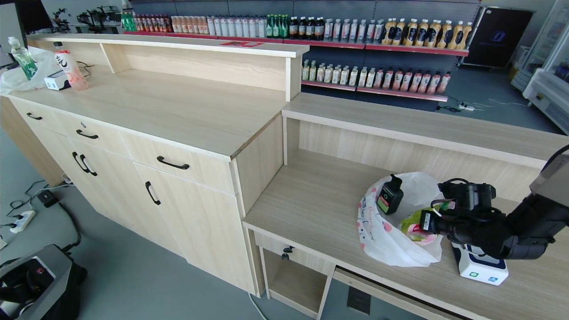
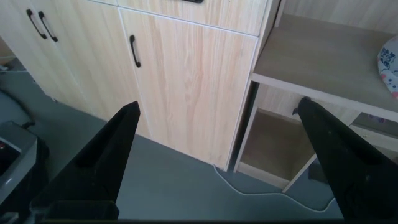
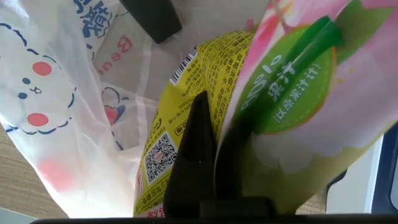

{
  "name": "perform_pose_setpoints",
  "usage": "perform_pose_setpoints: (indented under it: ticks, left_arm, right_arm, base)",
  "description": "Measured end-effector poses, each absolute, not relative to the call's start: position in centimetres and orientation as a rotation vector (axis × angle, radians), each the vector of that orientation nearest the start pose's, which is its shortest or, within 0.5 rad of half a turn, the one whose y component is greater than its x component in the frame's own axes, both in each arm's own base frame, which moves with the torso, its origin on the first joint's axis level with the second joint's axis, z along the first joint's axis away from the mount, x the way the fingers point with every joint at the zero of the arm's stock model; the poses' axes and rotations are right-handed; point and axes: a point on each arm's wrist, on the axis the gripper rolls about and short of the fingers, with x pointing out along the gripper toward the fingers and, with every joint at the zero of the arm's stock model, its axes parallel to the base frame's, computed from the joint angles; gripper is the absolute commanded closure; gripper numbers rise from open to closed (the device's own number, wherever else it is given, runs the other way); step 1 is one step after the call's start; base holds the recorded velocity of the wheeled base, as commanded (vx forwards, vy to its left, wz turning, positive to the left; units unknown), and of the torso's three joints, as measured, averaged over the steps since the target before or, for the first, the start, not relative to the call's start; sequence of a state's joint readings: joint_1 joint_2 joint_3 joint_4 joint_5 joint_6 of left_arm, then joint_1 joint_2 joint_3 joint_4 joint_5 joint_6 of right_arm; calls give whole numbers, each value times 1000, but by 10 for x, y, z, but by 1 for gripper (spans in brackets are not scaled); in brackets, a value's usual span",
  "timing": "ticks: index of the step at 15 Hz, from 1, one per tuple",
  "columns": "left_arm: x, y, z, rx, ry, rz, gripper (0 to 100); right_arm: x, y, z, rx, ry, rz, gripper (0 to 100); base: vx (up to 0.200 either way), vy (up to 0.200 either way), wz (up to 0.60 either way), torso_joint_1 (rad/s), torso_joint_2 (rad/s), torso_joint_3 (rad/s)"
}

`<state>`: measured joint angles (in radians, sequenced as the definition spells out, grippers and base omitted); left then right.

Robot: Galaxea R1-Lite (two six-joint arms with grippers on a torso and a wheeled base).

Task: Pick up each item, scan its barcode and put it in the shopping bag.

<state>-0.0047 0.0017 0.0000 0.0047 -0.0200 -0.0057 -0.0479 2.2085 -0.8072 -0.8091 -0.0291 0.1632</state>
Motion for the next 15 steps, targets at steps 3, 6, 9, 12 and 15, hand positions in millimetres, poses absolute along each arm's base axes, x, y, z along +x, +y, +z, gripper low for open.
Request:
perform_pose_setpoints:
  ticks: [3, 6, 9, 12, 15]
  left_arm:
    - [-23, 0, 75, -6, 6, -24, 0]
    - [-23, 0, 75, -6, 6, -24, 0]
    - [-23, 0, 75, -6, 6, -24, 0]
    - [-23, 0, 75, -6, 6, -25, 0]
    - [-23, 0, 75, -6, 6, -24, 0]
  right_arm:
    - [370, -18, 25, 164, 579, -122, 0]
    - [372, -18, 28, 162, 560, -119, 0]
    - [374, -18, 40, 114, 505, -90, 0]
    - [374, -14, 60, 99, 446, -32, 0]
    - [375, -8, 85, 53, 341, 43, 0]
  base:
    - [0, 0, 0, 0, 0, 0]
    - [0, 0, 0, 0, 0, 0]
    - [0, 0, 0, 0, 0, 0]
    - [0, 0, 0, 0, 0, 0]
    - [0, 0, 0, 0, 0, 0]
